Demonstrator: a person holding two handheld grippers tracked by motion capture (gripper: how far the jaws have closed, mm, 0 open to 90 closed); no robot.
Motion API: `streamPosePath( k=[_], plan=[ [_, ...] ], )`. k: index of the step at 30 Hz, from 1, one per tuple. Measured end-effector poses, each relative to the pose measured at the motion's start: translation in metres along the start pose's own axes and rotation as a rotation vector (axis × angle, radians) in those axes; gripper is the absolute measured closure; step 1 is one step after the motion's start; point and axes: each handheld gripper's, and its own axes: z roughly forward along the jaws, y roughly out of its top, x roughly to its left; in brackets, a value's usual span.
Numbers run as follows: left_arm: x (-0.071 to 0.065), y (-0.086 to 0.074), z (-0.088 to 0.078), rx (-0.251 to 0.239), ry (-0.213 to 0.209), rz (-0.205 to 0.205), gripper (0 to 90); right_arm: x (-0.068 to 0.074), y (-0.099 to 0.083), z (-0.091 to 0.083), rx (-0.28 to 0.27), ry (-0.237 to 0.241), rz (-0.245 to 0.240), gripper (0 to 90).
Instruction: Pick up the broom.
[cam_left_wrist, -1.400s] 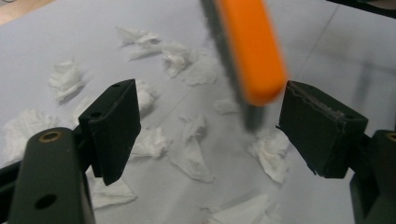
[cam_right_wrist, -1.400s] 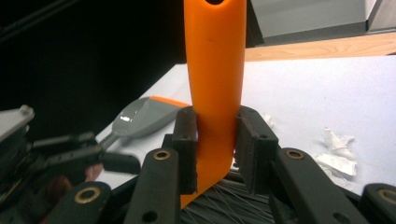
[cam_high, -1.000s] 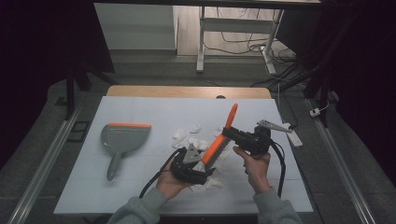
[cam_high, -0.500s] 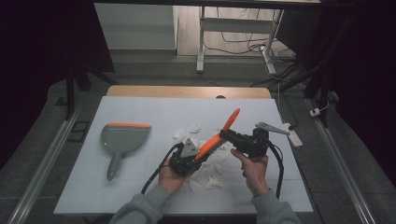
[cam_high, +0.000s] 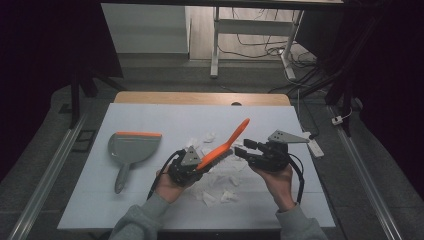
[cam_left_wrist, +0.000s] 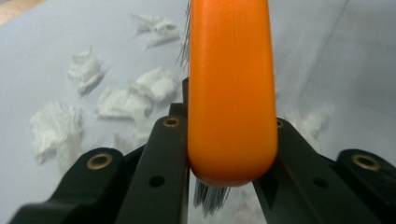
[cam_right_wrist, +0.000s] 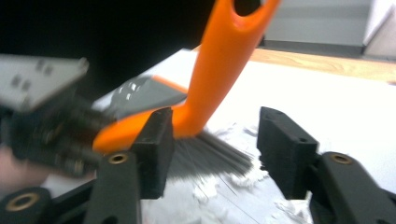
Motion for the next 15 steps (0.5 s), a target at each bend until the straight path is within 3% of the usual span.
streamPosePath(
  k=[4,8,15],
  plan=[
    [0.008,0.0,-0.008,0.04,-0.029,0.001,79.8,0.001,0.001,-0.009,0.042,0.016,-0.047,42.5],
    [0.013,0.001,-0.01,0.071,-0.059,0.001,79.8,0.004,0.004,-0.017,0.084,0.002,-0.12,41.7],
    [0.012,0.008,-0.003,0.149,-0.116,0.049,79.8,0.016,0.009,-0.017,0.158,0.004,-0.251,39.4]
  ],
)
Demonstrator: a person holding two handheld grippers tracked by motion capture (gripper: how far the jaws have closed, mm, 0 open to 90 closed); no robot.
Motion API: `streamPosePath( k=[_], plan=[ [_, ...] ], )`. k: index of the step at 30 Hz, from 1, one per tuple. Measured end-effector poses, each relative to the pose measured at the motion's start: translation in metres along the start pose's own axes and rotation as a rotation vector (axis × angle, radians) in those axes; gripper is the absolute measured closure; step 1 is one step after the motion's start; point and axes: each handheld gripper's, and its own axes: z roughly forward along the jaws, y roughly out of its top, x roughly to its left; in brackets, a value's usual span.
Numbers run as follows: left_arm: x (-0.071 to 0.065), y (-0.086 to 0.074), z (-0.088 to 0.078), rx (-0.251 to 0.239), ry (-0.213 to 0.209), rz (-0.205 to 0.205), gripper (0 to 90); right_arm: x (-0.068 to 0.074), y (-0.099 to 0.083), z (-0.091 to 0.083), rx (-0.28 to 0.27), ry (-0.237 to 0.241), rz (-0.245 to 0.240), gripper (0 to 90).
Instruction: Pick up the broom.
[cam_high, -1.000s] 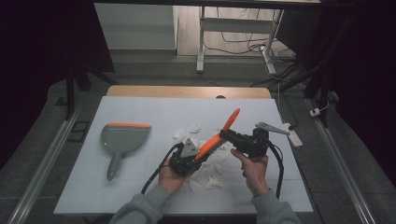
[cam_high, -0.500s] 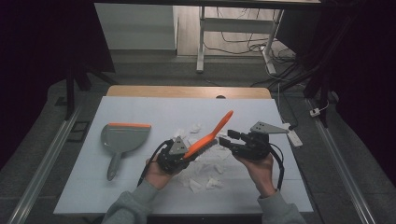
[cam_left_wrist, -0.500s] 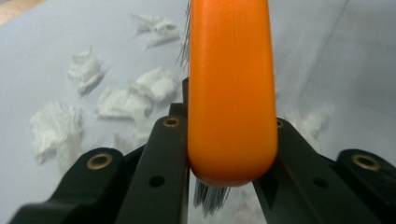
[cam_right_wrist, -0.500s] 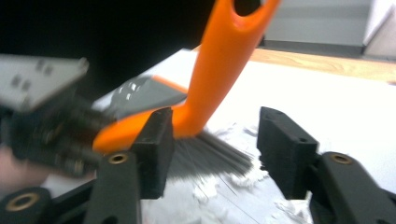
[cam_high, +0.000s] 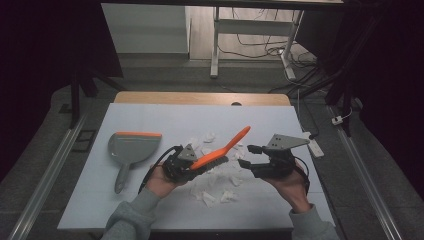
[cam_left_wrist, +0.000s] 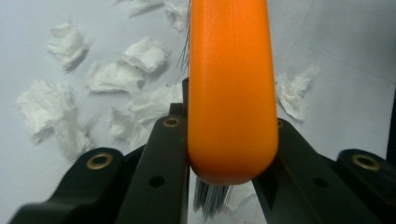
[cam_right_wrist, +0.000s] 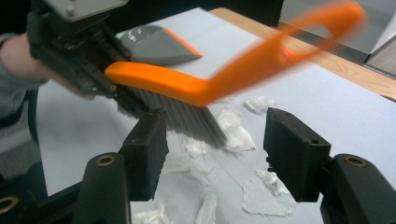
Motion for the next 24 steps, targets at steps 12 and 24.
streamPosePath(
  k=[12,24],
  plan=[
    [-0.011,0.011,0.013,0.109,-0.041,0.091,79.8,0.018,0.007,0.014,0.092,0.015,-0.127,39.1],
    [-0.032,0.028,0.015,0.146,-0.016,0.222,79.9,0.024,0.005,0.033,0.257,0.05,-0.251,39.2]
  ],
)
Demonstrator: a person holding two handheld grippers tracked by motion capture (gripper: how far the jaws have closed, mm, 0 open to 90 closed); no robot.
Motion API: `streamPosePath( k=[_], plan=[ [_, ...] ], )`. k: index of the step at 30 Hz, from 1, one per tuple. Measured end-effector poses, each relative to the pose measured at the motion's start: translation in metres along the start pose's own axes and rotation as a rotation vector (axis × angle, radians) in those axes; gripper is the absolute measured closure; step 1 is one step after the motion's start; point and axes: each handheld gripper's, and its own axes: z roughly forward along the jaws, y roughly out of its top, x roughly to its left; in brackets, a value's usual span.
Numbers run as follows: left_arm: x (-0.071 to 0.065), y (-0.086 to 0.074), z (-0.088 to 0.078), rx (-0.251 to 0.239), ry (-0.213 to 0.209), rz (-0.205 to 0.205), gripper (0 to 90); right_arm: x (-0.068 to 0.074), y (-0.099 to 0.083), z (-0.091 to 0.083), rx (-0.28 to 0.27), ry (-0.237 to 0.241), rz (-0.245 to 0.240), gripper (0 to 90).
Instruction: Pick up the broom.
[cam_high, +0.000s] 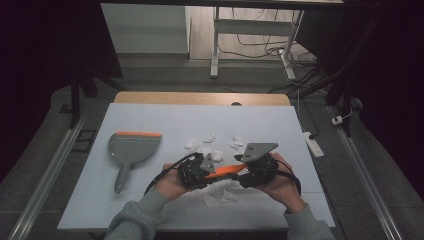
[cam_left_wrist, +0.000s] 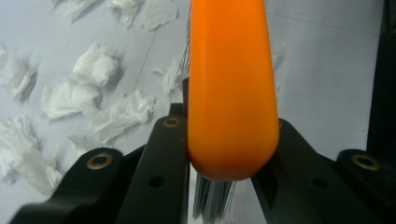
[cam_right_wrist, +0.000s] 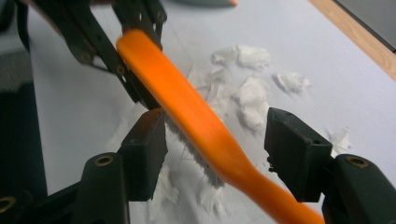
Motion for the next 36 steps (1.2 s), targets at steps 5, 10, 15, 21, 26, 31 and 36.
streamPosePath(
  k=[5,10,15,21,26,31,36],
  plan=[
    [-0.003,0.004,0.0,0.002,0.009,0.024,79.9,0.003,0.001,0.009,0.075,0.028,-0.034,42.5],
    [-0.006,0.005,-0.002,0.004,0.019,0.049,79.9,0.008,0.001,0.017,0.151,-0.008,-0.102,55.5],
    [-0.003,0.002,-0.006,-0.044,0.046,0.05,77.7,0.011,0.001,0.015,0.171,-0.001,-0.152,62.7],
    [0.001,-0.003,-0.011,-0.13,0.129,-0.009,56.5,0.009,0.0,0.014,0.148,0.046,-0.133,70.0],
    [0.003,-0.008,-0.019,-0.202,0.21,-0.087,34.5,0.007,0.0,0.013,0.125,0.026,-0.112,70.5],
    [0.008,-0.021,-0.036,-0.258,0.249,-0.155,27.0,0.0,-0.005,0.009,0.103,0.013,-0.068,70.5],
    [0.014,-0.045,-0.048,-0.291,0.258,-0.251,25.7,-0.009,-0.01,0.003,0.047,-0.001,-0.009,70.6]
  ],
)
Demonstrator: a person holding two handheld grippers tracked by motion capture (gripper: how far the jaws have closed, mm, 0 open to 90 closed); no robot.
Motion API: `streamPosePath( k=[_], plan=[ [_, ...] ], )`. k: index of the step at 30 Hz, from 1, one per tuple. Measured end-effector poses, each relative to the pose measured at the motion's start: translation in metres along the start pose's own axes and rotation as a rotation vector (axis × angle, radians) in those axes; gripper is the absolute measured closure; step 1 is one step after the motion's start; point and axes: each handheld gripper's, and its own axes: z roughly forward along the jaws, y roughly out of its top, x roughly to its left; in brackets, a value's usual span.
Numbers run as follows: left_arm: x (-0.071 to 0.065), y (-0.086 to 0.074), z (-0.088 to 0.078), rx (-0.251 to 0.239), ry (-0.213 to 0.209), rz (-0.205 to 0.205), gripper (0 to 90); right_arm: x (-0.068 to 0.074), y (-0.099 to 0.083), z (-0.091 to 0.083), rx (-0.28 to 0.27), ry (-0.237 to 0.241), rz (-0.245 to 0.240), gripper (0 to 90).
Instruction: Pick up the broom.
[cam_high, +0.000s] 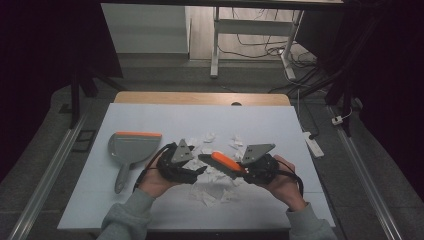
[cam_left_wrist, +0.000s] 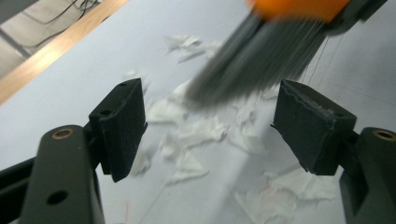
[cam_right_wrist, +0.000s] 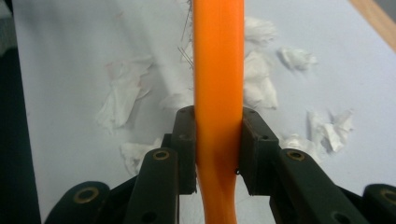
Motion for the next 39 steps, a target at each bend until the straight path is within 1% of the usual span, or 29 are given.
streamPosePath(
  k=[3,4,7,8,10,12,14,16,18,20,21,23,24,27,32,35,39],
  plan=[
    [0.006,-0.012,-0.007,0.0,0.039,-0.056,25.6,-0.005,-0.003,-0.004,-0.041,-0.033,0.026,70.6],
    [0.007,-0.016,-0.008,0.005,0.05,-0.07,25.7,-0.007,-0.005,-0.006,-0.059,-0.038,0.043,70.6],
    [0.01,-0.03,-0.014,0.008,0.08,-0.107,25.6,-0.014,-0.009,-0.011,-0.104,-0.032,0.09,70.6],
    [0.012,-0.035,-0.017,0.007,0.083,-0.116,25.7,-0.015,-0.011,-0.012,-0.113,-0.039,0.105,70.6],
    [0.014,-0.044,-0.022,0.01,0.105,-0.134,25.7,-0.019,-0.014,-0.015,-0.13,-0.049,0.125,70.6],
    [0.017,-0.054,-0.028,0.009,0.124,-0.155,25.7,-0.022,-0.016,-0.018,-0.145,-0.059,0.156,70.5],
    [0.02,-0.063,-0.033,0.011,0.146,-0.175,25.7,-0.025,-0.019,-0.021,-0.157,-0.068,0.172,70.6],
    [0.024,-0.072,-0.038,0.012,0.159,-0.195,25.8,-0.028,-0.021,-0.022,-0.157,-0.084,0.193,70.6],
    [0.027,-0.078,-0.041,0.014,0.168,-0.215,25.9,-0.031,-0.024,-0.024,-0.167,-0.106,0.204,70.5],
    [0.03,-0.082,-0.043,0.017,0.175,-0.227,25.8,-0.034,-0.028,-0.025,-0.193,-0.134,0.234,70.5],
    [0.032,-0.084,-0.044,0.02,0.176,-0.231,25.9,-0.037,-0.03,-0.026,-0.198,-0.136,0.249,70.5],
    [0.034,-0.088,-0.046,0.029,0.177,-0.237,25.9,-0.04,-0.034,-0.027,-0.196,-0.151,0.266,70.6],
    [0.035,-0.09,-0.047,0.034,0.184,-0.241,25.8,-0.041,-0.036,-0.027,-0.193,-0.158,0.27,70.5],
    [0.036,-0.096,-0.049,0.039,0.191,-0.252,25.9,-0.046,-0.041,-0.028,-0.194,-0.167,0.297,70.6],
    [0.037,-0.102,-0.05,0.046,0.188,-0.263,26.1,-0.05,-0.045,-0.029,-0.191,-0.185,0.319,70.6],
    [0.037,-0.103,-0.048,0.048,0.176,-0.264,26.1,-0.05,-0.046,-0.028,-0.184,-0.199,0.336,70.6],
    [0.037,-0.105,-0.047,0.055,0.172,-0.264,26.6,-0.051,-0.047,-0.027,-0.174,-0.201,0.338,70.6]
  ],
)
